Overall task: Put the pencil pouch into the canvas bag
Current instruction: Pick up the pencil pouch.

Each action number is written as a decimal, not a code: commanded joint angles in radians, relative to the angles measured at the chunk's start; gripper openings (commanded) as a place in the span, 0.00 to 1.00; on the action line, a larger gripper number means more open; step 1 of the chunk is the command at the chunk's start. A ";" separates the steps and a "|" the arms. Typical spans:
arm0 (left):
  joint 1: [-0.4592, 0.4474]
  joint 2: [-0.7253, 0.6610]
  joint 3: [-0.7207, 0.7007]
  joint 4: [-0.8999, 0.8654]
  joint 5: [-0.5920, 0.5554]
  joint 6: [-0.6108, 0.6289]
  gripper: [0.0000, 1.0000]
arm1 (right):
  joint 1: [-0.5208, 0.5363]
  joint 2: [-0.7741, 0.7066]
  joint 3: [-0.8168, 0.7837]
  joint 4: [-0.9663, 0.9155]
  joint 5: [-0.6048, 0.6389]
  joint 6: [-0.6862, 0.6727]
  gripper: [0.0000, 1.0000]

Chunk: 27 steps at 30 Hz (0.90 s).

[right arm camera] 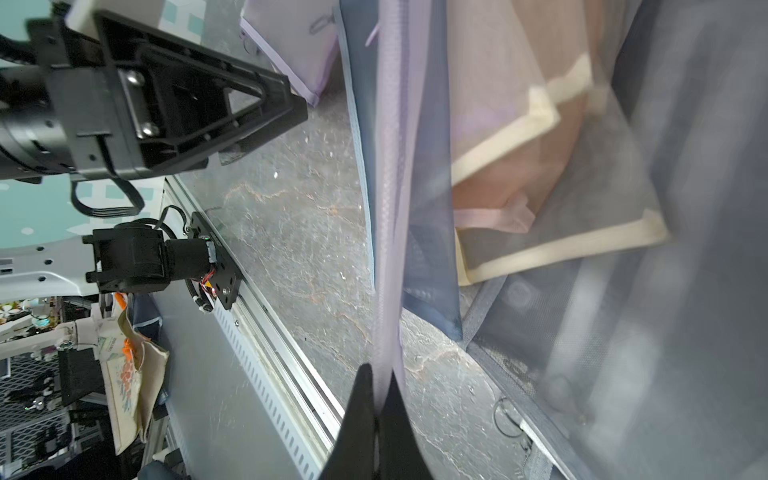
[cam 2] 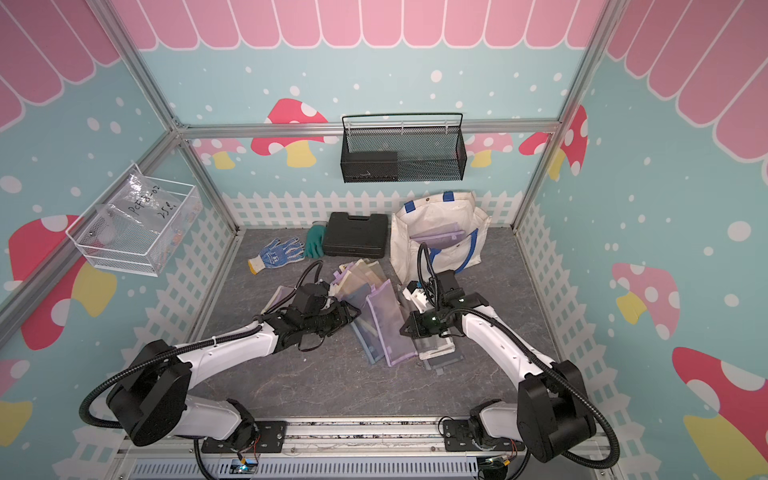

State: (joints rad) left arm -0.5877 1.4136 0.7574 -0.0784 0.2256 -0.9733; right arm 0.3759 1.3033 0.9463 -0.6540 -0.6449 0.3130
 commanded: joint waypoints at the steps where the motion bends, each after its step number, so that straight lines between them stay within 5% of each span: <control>1: 0.020 -0.022 0.040 -0.081 0.014 0.061 0.65 | 0.008 -0.031 0.068 -0.014 -0.012 0.026 0.00; 9: 0.039 -0.034 0.060 -0.121 0.007 0.093 0.65 | 0.006 -0.059 0.277 0.232 -0.055 0.236 0.00; 15: 0.040 -0.036 0.093 -0.166 -0.004 0.133 0.65 | -0.012 -0.020 0.421 0.394 0.084 0.394 0.00; 27: 0.040 -0.079 0.141 -0.247 -0.028 0.182 0.67 | -0.246 0.118 0.557 0.549 0.202 0.562 0.00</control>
State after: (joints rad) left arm -0.5518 1.3579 0.8700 -0.2852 0.2192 -0.8211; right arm 0.1558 1.4078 1.4738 -0.1562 -0.4812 0.8165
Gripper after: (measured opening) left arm 0.673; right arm 0.048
